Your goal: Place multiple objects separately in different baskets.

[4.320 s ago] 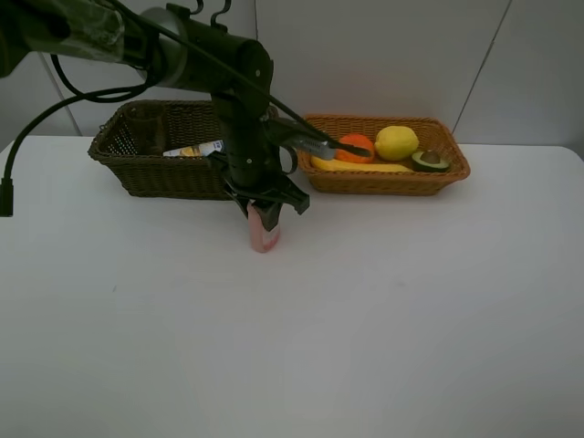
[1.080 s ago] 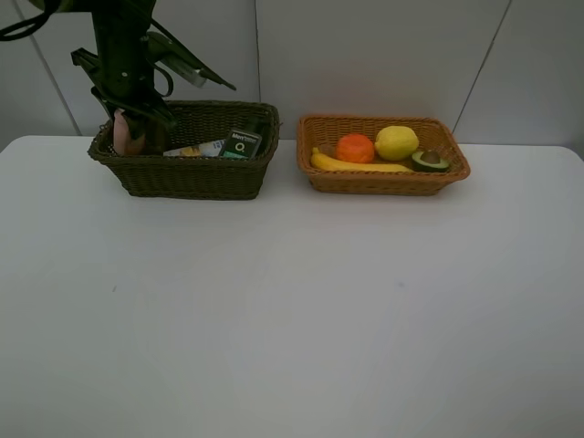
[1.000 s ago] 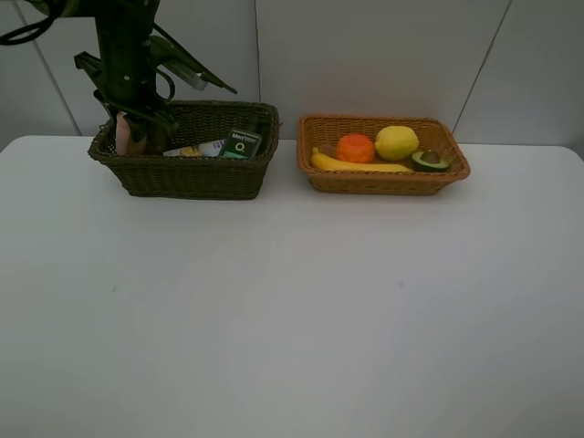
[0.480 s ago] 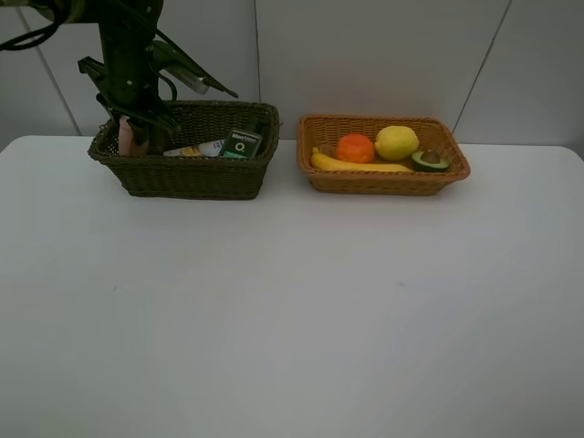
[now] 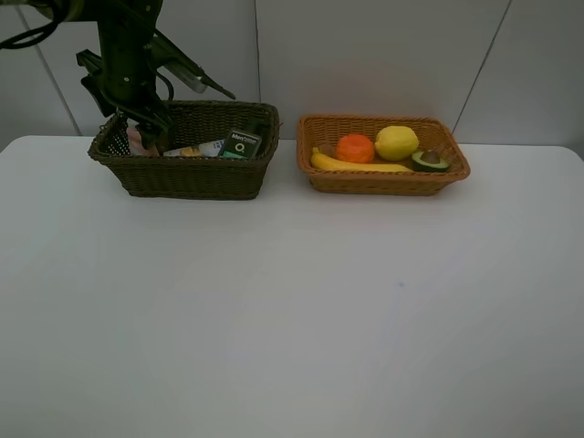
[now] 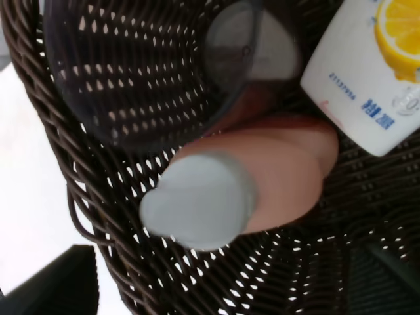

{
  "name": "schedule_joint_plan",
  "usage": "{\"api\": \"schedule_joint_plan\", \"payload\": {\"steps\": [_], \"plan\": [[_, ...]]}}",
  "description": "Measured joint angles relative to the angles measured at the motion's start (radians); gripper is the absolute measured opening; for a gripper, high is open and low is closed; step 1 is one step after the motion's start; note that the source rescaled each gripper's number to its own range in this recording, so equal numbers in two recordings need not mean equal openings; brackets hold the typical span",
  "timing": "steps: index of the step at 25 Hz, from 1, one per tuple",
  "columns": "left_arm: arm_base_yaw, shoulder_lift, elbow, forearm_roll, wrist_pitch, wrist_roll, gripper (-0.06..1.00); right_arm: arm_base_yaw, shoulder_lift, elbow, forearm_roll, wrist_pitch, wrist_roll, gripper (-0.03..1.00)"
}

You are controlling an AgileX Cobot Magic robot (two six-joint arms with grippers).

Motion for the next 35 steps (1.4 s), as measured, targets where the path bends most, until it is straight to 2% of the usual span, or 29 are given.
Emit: {"api": "schedule_joint_plan", "payload": {"steps": [14,19,25,29,35], "plan": [[0.0,-0.016,0.0,0.0,0.002,0.002,1.0,0.0,0.0,0.0,0.001,0.0,0.0,0.98],[0.0,-0.056,0.0,-0.001,0.033,0.006,1.0,0.0,0.0,0.0,0.001,0.0,0.0,0.98],[-0.002,-0.12,0.0,-0.022,0.086,0.006,1.0,0.0,0.0,0.0,0.001,0.0,0.0,0.98],[-0.012,-0.172,0.0,-0.027,0.09,0.006,1.0,0.0,0.0,0.0,0.001,0.0,0.0,0.98],[-0.037,-0.262,0.016,-0.081,0.091,0.015,1.0,0.0,0.0,0.0,0.001,0.0,0.0,0.98]]}}
